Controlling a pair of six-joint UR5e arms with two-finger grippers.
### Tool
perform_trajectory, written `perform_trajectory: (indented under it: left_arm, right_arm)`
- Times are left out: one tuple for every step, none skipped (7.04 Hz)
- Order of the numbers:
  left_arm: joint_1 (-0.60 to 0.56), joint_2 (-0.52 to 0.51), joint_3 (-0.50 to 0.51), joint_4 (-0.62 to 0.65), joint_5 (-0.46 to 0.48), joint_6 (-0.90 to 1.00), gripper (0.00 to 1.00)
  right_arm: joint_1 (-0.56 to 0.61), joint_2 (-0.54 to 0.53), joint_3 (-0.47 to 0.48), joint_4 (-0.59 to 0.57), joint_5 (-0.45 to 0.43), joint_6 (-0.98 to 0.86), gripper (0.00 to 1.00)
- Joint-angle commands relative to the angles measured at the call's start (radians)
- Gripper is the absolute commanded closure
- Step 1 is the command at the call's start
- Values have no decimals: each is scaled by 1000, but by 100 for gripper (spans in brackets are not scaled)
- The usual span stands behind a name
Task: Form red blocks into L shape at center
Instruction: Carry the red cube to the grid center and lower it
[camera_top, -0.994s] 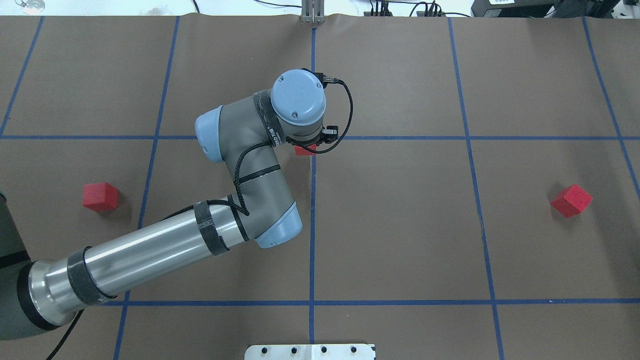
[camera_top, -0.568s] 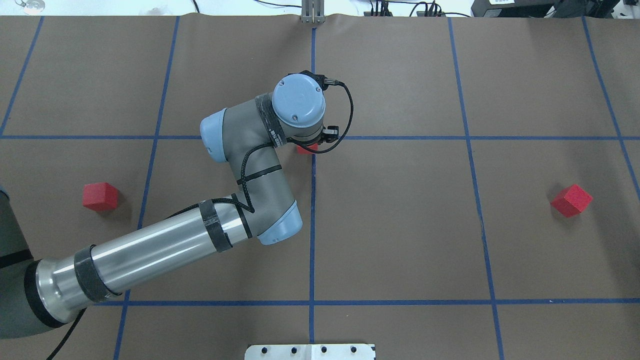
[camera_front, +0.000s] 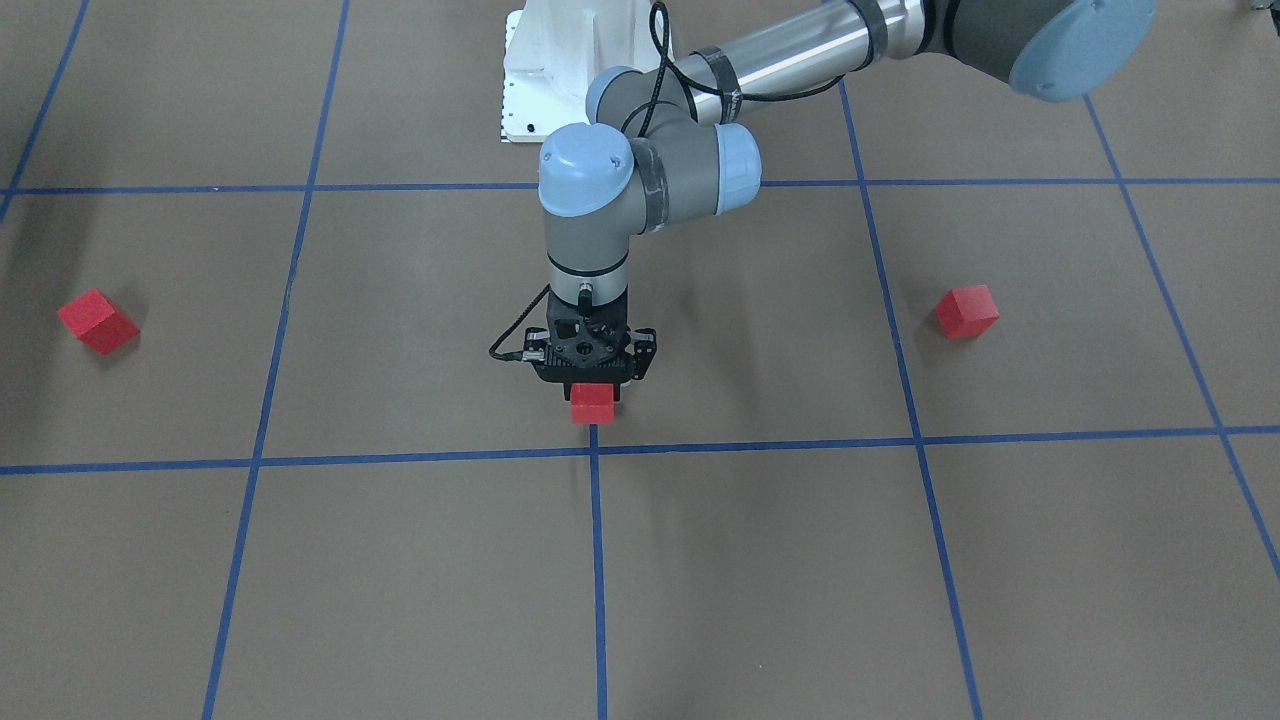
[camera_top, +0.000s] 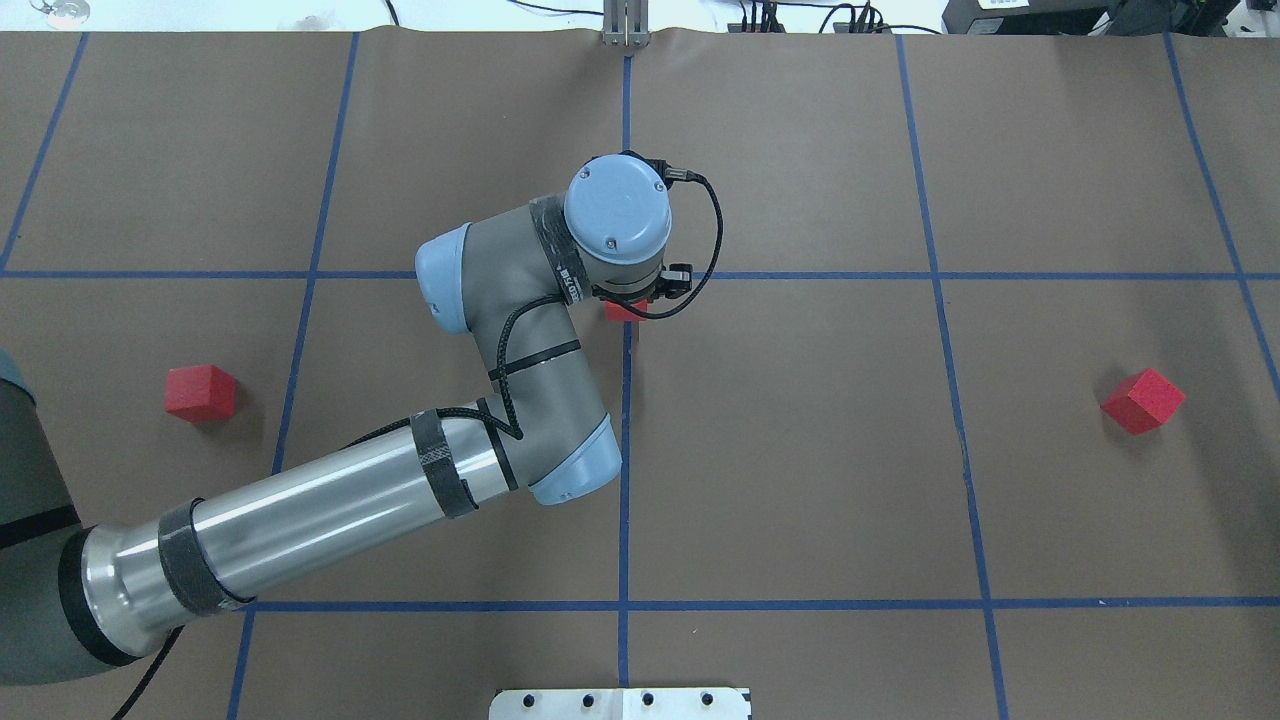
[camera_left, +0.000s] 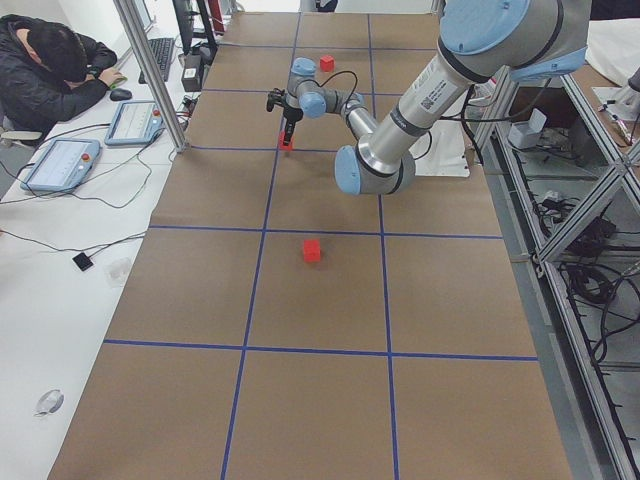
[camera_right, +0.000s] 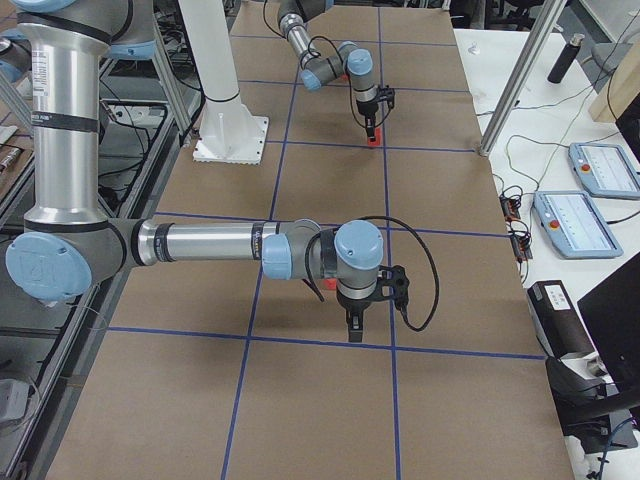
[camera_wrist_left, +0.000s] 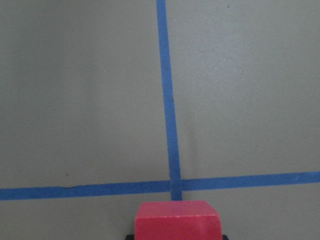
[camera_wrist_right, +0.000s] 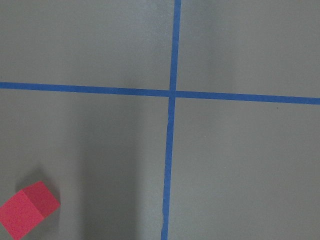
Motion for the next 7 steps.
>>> perform_trajectory:
  left_arm:
    - [20,6,-49,74,0,-12,100]
    - [22,9,-49,74,-1,-27,100]
    - [33,11,-44,75,0,-38,100]
    - [37,12,-41,75,0,-38,100]
    - [46,12,-39,74,0,-38,100]
    - [51,12,-41,75,0,-38,100]
    - [53,12,-38,75,0,-38,100]
  right_arm:
    - [0,-1,0,0,-1,0,1]
    - [0,-1,0,0,0,0,1]
    - [0,-1,0,0,-1,0,1]
    - [0,-1,-2,0,-1,0,1]
    - [0,-1,-2,0,-1,2,1]
    - [0,-1,-6,0,-1,2,1]
    - [0,-1,-6,0,-1,2,1]
